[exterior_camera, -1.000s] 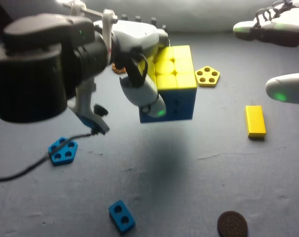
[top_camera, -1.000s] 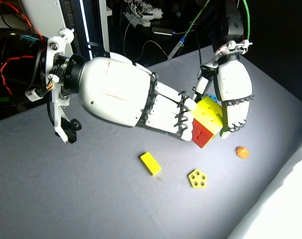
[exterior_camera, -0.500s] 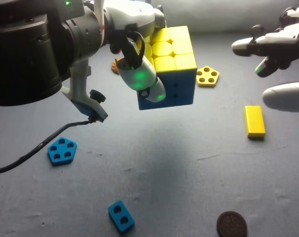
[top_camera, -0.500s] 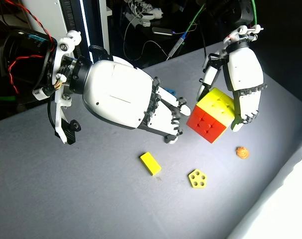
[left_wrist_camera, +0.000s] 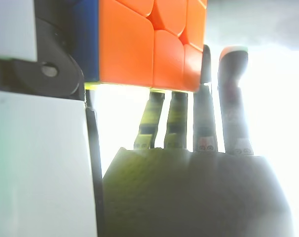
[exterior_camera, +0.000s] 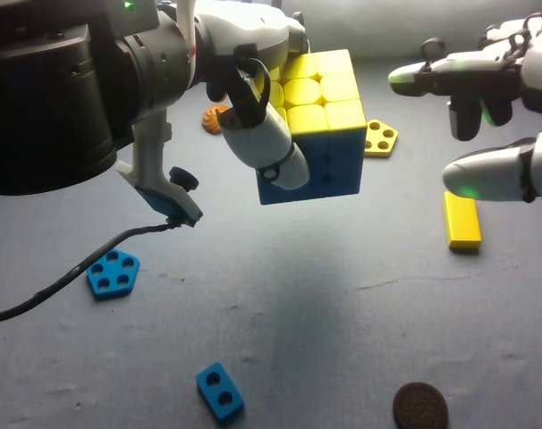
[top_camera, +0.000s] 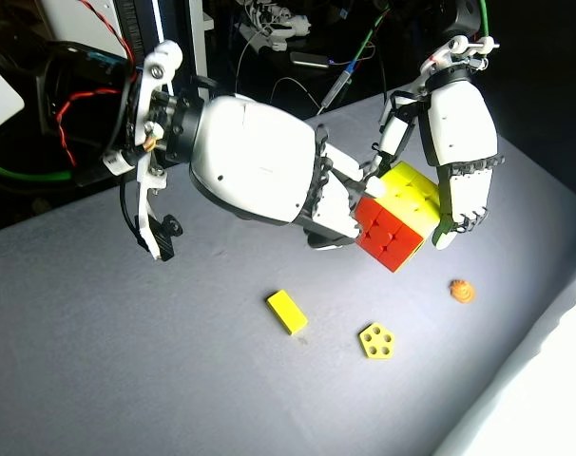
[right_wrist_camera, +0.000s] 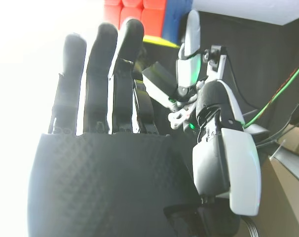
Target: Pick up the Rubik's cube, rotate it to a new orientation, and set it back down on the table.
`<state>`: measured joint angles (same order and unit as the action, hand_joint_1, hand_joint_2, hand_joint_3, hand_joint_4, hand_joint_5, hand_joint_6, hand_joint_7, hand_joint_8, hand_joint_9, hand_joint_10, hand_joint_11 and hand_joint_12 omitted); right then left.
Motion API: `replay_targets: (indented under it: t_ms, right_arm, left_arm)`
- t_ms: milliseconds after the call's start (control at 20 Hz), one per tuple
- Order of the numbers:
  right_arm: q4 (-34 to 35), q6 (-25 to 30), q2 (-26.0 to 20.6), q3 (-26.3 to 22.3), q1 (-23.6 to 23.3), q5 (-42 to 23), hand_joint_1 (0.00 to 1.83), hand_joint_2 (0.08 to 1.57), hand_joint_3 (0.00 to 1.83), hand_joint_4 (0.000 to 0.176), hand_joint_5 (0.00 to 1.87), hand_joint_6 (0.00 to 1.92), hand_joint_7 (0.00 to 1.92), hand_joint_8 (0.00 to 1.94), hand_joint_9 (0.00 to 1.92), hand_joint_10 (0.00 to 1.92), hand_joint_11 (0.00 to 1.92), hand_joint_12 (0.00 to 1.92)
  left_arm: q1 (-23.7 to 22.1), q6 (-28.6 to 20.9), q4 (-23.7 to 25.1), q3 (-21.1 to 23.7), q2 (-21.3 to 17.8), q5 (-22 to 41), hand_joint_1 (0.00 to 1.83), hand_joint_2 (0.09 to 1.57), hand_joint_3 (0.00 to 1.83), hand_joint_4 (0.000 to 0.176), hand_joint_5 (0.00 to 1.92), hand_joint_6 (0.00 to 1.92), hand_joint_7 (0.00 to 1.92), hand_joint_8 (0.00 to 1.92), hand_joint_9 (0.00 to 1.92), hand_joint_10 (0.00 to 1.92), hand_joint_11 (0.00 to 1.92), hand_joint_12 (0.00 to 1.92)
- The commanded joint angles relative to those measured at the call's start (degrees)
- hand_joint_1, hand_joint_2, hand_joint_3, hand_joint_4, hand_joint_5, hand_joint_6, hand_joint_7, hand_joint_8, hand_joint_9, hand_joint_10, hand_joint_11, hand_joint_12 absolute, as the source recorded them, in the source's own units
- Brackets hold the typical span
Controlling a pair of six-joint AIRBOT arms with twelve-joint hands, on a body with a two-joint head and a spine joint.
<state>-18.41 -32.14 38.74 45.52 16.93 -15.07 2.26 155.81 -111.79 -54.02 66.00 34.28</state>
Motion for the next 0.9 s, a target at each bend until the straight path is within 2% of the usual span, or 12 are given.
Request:
replay_targets:
  t_ms: [0,200,250,300,400,450,500,550,600,650,850]
  right_arm:
    - [0.99,0.54,0.01,-0.16,-0.88,-4.46,0.20,1.23,0.00,0.000,0.18,0.01,0.49,1.10,0.42,1.63,0.23,1.92]
    - [0.99,0.52,1.50,-0.22,-0.97,-4.38,0.22,1.24,0.00,0.000,0.16,0.00,0.45,1.15,0.39,1.66,0.20,1.92]
    - [0.99,0.50,1.80,-0.22,-1.17,-4.39,0.21,1.24,0.00,0.000,0.14,0.00,0.44,1.15,0.38,1.65,0.19,1.92]
    - [0.99,0.50,2.03,-0.22,-1.46,-4.39,0.22,1.23,0.00,0.000,0.16,0.01,0.45,1.15,0.38,1.65,0.21,1.92]
    - [0.99,0.48,2.49,-0.22,-1.89,-4.39,0.22,1.24,0.00,0.000,0.14,0.00,0.43,1.16,0.36,1.67,0.21,1.92]
    - [0.99,0.45,2.84,-0.22,-1.94,-4.39,0.21,1.24,0.00,0.000,0.16,0.01,0.43,1.16,0.36,1.67,0.19,1.92]
    - [0.99,0.42,3.18,-0.24,-1.94,-4.39,0.20,1.24,0.00,0.000,0.15,0.01,0.44,1.16,0.37,1.67,0.18,1.92]
    - [0.99,0.14,3.63,-0.24,-1.94,-4.38,0.21,1.24,0.00,0.000,0.16,0.01,0.44,1.15,0.36,1.66,0.18,1.92]
    - [0.99,-0.14,3.91,-0.25,-1.94,-4.07,0.19,1.24,0.00,0.000,0.16,0.01,0.43,1.15,0.35,1.68,0.17,1.92]
    - [0.99,-0.21,4.12,-0.33,-1.93,-3.03,0.18,1.24,0.00,0.000,0.15,0.00,0.43,1.14,0.35,1.65,0.19,1.92]
    - [0.98,-0.85,4.18,-1.31,-1.06,-1.44,0.20,1.24,0.00,0.000,0.17,0.01,0.44,1.14,0.35,1.65,0.17,1.92]
  left_arm:
    - [-1.23,-0.35,2.70,0.43,-0.70,-1.53,1.24,1.40,0.02,0.000,0.51,1.66,0.39,1.91,0.44,1.92,0.39,1.92]
    - [-1.12,-0.35,2.48,0.58,-0.70,-1.54,1.23,1.41,0.02,0.000,0.49,1.71,0.37,1.92,0.43,1.92,0.40,1.92]
    - [-1.06,-0.35,2.55,0.59,-0.70,-1.55,1.08,1.40,0.02,0.000,0.54,1.66,0.42,1.92,0.41,1.92,0.43,1.92]
    - [-0.98,-0.35,2.69,0.65,-0.71,-1.59,1.20,1.41,0.01,0.000,0.51,1.67,0.39,1.92,0.43,1.92,0.41,1.92]
    - [-0.83,-0.35,2.73,0.87,-0.79,-1.66,1.22,1.42,0.01,0.000,0.49,1.72,0.38,1.92,0.43,1.92,0.40,1.92]
    - [-0.76,-0.35,2.77,0.92,-0.80,-1.67,1.06,1.42,0.01,0.000,0.51,1.71,0.41,1.92,0.39,1.92,0.41,1.92]
    - [-0.73,-0.35,2.80,0.93,-0.80,-1.67,1.02,1.42,0.01,0.000,0.52,1.71,0.41,1.92,0.38,1.92,0.41,1.92]
    - [-0.71,-0.35,2.87,0.93,-0.80,-1.67,1.03,1.41,0.01,0.000,0.55,1.68,0.42,1.90,0.39,1.92,0.42,1.92]
    - [-0.71,-0.35,2.87,0.92,-0.80,-1.66,1.19,1.39,0.05,0.000,0.51,1.71,0.38,1.91,0.43,1.92,0.42,1.92]
    - [-0.73,-0.35,2.91,0.89,-0.80,-1.66,1.23,1.39,0.05,0.000,0.48,1.71,0.38,1.92,0.43,1.92,0.41,1.92]
    - [-0.94,-0.35,2.97,0.68,-0.80,-1.64,1.22,1.40,0.05,0.000,0.48,1.73,0.38,1.91,0.44,1.92,0.43,1.92]
